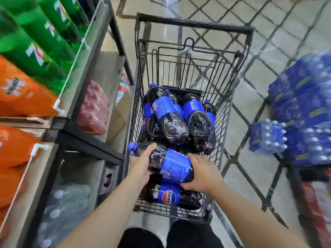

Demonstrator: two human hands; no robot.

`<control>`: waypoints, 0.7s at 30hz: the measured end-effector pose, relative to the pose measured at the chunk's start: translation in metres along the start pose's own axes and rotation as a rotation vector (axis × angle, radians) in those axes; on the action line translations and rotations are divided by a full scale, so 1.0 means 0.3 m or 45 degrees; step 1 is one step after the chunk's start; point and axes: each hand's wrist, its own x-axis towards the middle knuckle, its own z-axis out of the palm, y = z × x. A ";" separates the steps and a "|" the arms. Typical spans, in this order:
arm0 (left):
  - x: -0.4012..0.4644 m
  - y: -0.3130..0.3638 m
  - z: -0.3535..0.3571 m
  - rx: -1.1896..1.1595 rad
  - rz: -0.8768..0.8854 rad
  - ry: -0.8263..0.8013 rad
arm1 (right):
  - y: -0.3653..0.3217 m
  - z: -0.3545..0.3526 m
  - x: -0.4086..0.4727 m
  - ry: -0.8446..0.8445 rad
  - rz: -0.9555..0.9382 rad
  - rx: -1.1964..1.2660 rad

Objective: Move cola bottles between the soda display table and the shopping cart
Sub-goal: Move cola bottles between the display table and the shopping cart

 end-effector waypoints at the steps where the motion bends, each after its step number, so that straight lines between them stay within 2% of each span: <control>1: -0.018 0.007 -0.007 0.012 0.017 -0.019 | -0.012 -0.009 -0.026 0.024 0.012 0.009; 14: -0.468 0.095 -0.076 0.120 0.247 -0.320 | -0.186 -0.203 -0.489 0.367 0.186 0.125; 21: -0.778 0.056 -0.141 0.065 0.399 -0.449 | -0.215 -0.279 -0.774 0.472 0.135 0.193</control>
